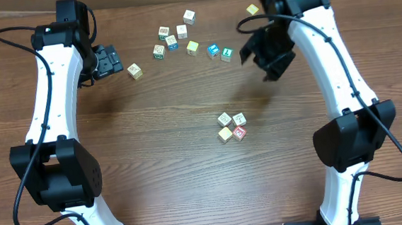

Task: Form a circle
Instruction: 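Swing the right arm forward over the four-block cluster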

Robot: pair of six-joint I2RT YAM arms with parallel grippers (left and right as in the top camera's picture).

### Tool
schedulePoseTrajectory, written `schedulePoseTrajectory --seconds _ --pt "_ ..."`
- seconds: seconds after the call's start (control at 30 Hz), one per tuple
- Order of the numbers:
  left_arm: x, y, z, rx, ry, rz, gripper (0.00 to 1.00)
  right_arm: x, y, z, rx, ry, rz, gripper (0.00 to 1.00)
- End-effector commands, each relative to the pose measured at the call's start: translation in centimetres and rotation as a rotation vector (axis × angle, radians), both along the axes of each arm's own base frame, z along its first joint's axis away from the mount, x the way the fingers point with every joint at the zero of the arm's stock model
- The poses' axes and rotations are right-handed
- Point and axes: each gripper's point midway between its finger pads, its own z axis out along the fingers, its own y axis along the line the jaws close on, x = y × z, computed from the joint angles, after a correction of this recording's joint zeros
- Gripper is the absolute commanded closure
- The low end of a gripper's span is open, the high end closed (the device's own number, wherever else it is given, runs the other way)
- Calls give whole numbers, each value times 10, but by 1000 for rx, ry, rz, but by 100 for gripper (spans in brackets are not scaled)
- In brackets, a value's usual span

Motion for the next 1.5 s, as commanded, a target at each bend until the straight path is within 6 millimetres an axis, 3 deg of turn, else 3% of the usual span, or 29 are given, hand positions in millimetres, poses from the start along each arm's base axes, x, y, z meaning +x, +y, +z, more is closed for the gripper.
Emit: schedulePoseTrajectory --seconds 0.0,0.07,0.2,0.4,0.53,0.77,0.83,0.9,1.03,1.23,1.33,1.47 --pt "-1 1 8 3 -22 12 0 -10 6 4 -139 -34 -44 35" --pt "-1 1 8 3 -22 12 0 -16 22 5 -141 -38 -21 34" --pt "-1 1 8 3 -22 12 0 -27 34 -2 -164 -19 -14 32" --pt "-1 1 8 3 -22 12 1 -44 28 -33 -224 87 -153 15" --pt "-1 1 8 3 -22 12 1 -44 27 -57 -236 104 -172 13" --pt "-1 1 8 3 -22 12 0 -39 26 -91 -229 94 -178 0" --pt "-1 1 8 3 -22 12 0 -34 23 -93 -211 83 -139 7" --pt "-1 1 8 3 -22 12 1 -28 11 -80 -208 67 -107 12" --pt "-1 1 8 3 -22 12 0 -23 -18 -25 -227 -49 -110 10" --pt "-1 1 8 3 -22 12 0 -61 -61 53 -321 -202 -117 5" --pt "-1 1 8 3 -22 12 0 -76 -73 70 -315 -251 -143 3" --pt "-1 1 8 3 -22 12 0 -75 -64 61 -259 -247 -161 2"
